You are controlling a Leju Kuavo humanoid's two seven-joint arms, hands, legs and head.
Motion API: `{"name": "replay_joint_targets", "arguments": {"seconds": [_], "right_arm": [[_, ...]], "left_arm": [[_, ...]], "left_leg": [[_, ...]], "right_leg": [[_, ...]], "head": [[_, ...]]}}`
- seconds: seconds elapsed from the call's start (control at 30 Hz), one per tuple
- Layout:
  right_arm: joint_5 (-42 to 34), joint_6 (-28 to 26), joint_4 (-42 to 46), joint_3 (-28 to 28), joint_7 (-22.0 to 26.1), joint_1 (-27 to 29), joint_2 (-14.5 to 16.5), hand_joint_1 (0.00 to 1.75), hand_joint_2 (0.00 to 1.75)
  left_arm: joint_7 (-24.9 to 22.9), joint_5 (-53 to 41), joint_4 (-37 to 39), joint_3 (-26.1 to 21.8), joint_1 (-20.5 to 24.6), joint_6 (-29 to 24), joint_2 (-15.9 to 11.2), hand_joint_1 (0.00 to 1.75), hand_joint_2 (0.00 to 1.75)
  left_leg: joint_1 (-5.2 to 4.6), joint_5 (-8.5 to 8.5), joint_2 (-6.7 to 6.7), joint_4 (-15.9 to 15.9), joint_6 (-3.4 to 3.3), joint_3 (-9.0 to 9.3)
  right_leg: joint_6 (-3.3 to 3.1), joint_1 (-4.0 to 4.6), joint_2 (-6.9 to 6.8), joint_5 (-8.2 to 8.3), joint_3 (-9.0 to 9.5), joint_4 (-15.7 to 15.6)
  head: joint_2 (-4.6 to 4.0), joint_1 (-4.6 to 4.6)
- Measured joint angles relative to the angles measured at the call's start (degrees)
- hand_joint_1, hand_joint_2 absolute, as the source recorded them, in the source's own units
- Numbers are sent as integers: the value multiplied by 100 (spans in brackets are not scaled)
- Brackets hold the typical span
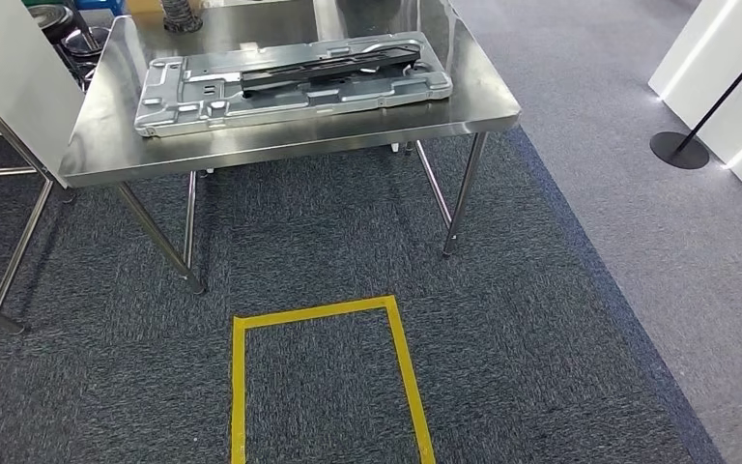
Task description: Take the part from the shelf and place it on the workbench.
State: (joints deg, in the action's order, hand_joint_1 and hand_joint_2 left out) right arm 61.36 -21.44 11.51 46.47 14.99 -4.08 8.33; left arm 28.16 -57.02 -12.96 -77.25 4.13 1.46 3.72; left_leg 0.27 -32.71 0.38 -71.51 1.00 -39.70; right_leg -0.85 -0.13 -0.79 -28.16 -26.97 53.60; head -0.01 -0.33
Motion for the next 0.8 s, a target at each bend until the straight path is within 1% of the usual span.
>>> {"name": "replay_joint_targets", "arguments": {"seconds": [0.03, 0.07, 0.1, 0.13, 0.17, 0.2, 0.23, 0.27, 0.33, 0.37, 0.4, 0.47, 0.5, 0.53, 0.57, 0.6, 0.63, 0.67, 0.7, 0.73, 0.77, 0.8], "right_arm": [[-16, 49, -1, 0, 15, 3, 2, 0, 175], [-39, 111, -2, 1, 29, 4, 2, 0, 175], [-67, 187, -2, 4, 43, 3, 3, 0, 175], [-98, 284, -3, 8, 52, -1, 3, 0, 175], [-134, 391, -4, 15, 58, -5, 4, 0, 131], [-171, 499, -4, 25, 62, -9, 4, 0, 87], [-218, 620, -5, 39, 64, -14, 4, 0, 87], [-275, 748, -5, 62, 64, -18, 3, 0, 87], [-372, 951, -5, 122, 53, -23, 1, 0, 175], [-402, 1010, -5, 155, 44, -22, 1, 0, 175], [-419, 1037, -5, 185, 31, -19, 0, 0, 175], [-457, 1068, -5, 240, -8, -13, -1, 0, 175], [-481, 1086, -5, 270, -32, -13, -2, 0, 175], [-503, 1102, -5, 302, -60, -14, -6, 0, 175], [-519, 1114, -5, 330, -89, -15, -10, 0, 175], [-530, 1118, -5, 353, -123, -16, -15, 0, 175], [-538, 1119, -5, 371, -156, -17, -23, 0, 175], [-546, 1125, -5, 387, -183, -20, -28, 0, 175], [-554, 1135, -5, 403, -201, -23, -34, 0, 175], [-563, 1148, -5, 420, -207, -22, -40, 0, 175], [-573, 1166, -5, 438, -205, -20, -46, 0, 131], [-577, 1174, -5, 447, -203, -17, -49, 0, 116]], "left_arm": [[-22, 3, 0, -1, -3, -15, -2, 0, 0], [-44, 10, 0, -2, -6, -31, -5, 0, 0], [-64, 22, 0, -3, -6, -41, -9, 0, 0], [-80, 33, 0, -4, -2, -46, -13, 0, 0], [-96, 43, 0, -5, 5, -47, -15, 0, 0], [-108, 49, 0, -8, 9, -47, -16, 0, 0], [-120, 50, 0, -11, 13, -45, -16, 0, 0], [-130, 50, 0, -15, 10, -41, -16, 0, 0], [-145, 50, 0, -21, 6, -29, -14, 0, 0], [-145, 49, 0, -21, 7, -15, -14, 0, 0], [-144, 46, 0, -21, 10, 3, -14, 0, 0], [-138, 36, 0, -21, 16, 40, -15, 0, 0], [-137, 28, 0, -21, 15, 54, -16, 0, 0], [-136, 20, 0, -21, 16, 63, -16, 0, 0], [-137, 13, 0, -21, 17, 69, -16, 0, 0], [-139, 7, 0, -21, 19, 72, -15, 0, 0], [-144, 4, 0, -21, 22, 74, -15, 0, 0], [-153, 6, 0, -21, 23, 75, -14, 0, 0], [-164, 10, 0, -21, 24, 76, -14, 0, 0], [-179, 19, 0, -22, 27, 76, -14, 0, 44], [-193, 29, 0, -23, 29, 75, -13, 0, 87], [-199, 35, 0, -23, 31, 75, -13, 0, 116]], "left_leg": [[16, -23, 0, -184, 25, -6], [34, 59, 1, -137, 46, 101], [53, 195, 2, 138, 62, 317], [74, 297, 2, 552, 73, 591], [79, 360, -7, 936, 61, 838], [79, 375, -16, 1207, 41, 996], [75, 351, -26, 1342, 2, 1060], [62, 344, -34, 1353, -49, 1048], [71, 369, -28, 1370, -151, 1001], [76, 397, -24, 1381, -198, 978], [80, 427, -19, 1392, -241, 950], [67, 474, -6, 1391, -288, 879], [57, 495, 1, 1388, -301, 846], [49, 514, 7, 1384, -310, 819], [44, 527, 9, 1378, -316, 800], [44, 538, 8, 1369, -321, 785], [40, 545, 3, 1354, -318, 773], [27, 546, -2, 1331, -307, 759], [13, 550, -7, 1312, -290, 745], [0, 555, -10, 1299, -271, 732], [-11, 561, -11, 1294, -251, 721], [-12, 568, -11, 1297, -243, 718]], "right_leg": [[11, -4, -2, 23, -52, 26], [26, -14, -2, 41, -104, 61], [42, -25, -1, 52, -153, 104], [62, -33, 0, 56, -200, 156], [89, -33, 3, 56, -252, 215], [119, -26, 5, 56, -292, 266], [153, -16, 6, 59, -324, 305], [189, -7, 8, 71, -348, 326], [255, -15, 14, 56, -386, 373], [287, -23, 21, -29, -442, 483], [313, -32, 29, -184, -543, 702], [348, -42, 43, -603, -870, 1450], [360, -46, 45, -749, -1006, 1796], [375, -53, 46, -795, -1053, 1978], [392, -63, 46, -730, -975, 1917], [415, -79, 46, -579, -774, 1621], [440, -101, 47, -401, -497, 1170], [456, -111, 54, -294, -251, 735], [438, -117, 63, -213, -80, 411], [419, -115, 72, -185, -1, 238], [390, -102, 80, -196, -3, 201], [366, -101, 82, -169, -13, 204]], "head": [[0, -1], [-1, -1], [0, -2], [0, -3], [0, -6], [1, -4], [1, -6], [0, -1], [0, 6], [0, 18], [0, 24], [0, 37], [-1, 37], [0, 37], [0, 37], [-1, 37], [0, 38], [0, 39], [-1, 34], [0, 30], [-1, 25], [-1, 19]]}}
